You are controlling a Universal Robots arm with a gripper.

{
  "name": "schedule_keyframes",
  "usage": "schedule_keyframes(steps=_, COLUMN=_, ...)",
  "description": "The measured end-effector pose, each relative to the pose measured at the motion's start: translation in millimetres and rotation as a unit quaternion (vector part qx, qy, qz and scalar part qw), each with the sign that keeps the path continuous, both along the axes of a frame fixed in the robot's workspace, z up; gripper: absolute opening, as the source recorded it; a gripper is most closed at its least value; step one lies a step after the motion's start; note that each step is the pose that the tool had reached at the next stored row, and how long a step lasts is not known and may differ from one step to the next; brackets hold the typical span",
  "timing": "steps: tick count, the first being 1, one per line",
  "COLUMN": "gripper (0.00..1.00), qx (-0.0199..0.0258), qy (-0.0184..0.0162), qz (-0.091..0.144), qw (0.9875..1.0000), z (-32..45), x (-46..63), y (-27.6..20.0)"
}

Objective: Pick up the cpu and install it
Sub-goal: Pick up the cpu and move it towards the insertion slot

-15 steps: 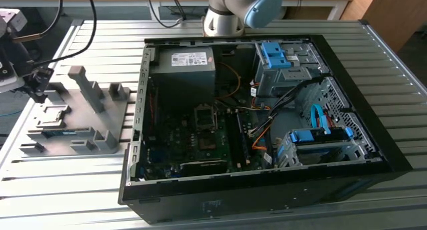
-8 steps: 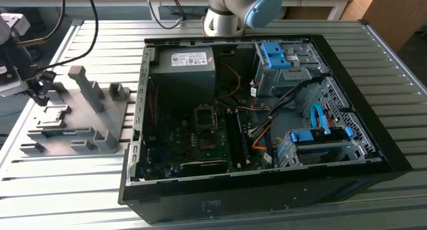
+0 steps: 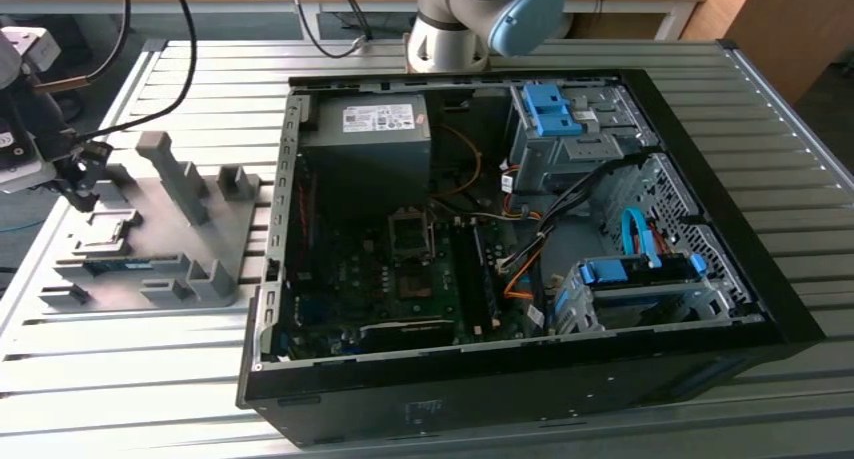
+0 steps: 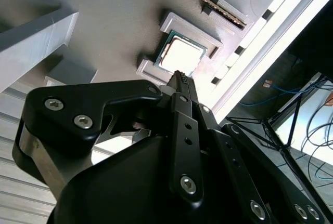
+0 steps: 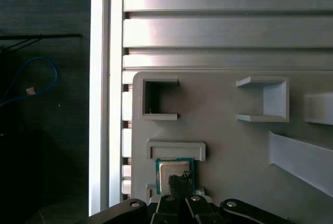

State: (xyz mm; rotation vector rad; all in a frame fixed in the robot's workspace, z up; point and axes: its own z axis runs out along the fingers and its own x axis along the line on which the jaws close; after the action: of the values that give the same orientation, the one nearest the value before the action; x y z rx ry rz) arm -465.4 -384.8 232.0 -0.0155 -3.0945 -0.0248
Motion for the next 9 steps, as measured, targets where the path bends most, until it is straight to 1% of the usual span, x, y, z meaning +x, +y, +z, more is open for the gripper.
schedule_keyframes(steps=6, gripper=0.11, qx=0.0, qy=0.0, qz=0.0, qw=1.0, z=0.0, x=0.0, y=0.0)
schedule_keyframes(steps=7, gripper=0.16, qx=0.0, qy=0.0, qz=0.0, qw=1.0, z=0.0, x=0.0, y=0.0)
schedule_keyframes(steps=8, gripper=0.16, qx=0.0, qy=0.0, qz=0.0, qw=1.0, z=0.0, x=0.0, y=0.0)
schedule_keyframes(steps=9, gripper=0.23, qx=0.0, qy=0.0, qz=0.0, qw=1.0, z=0.0, x=0.0, y=0.0)
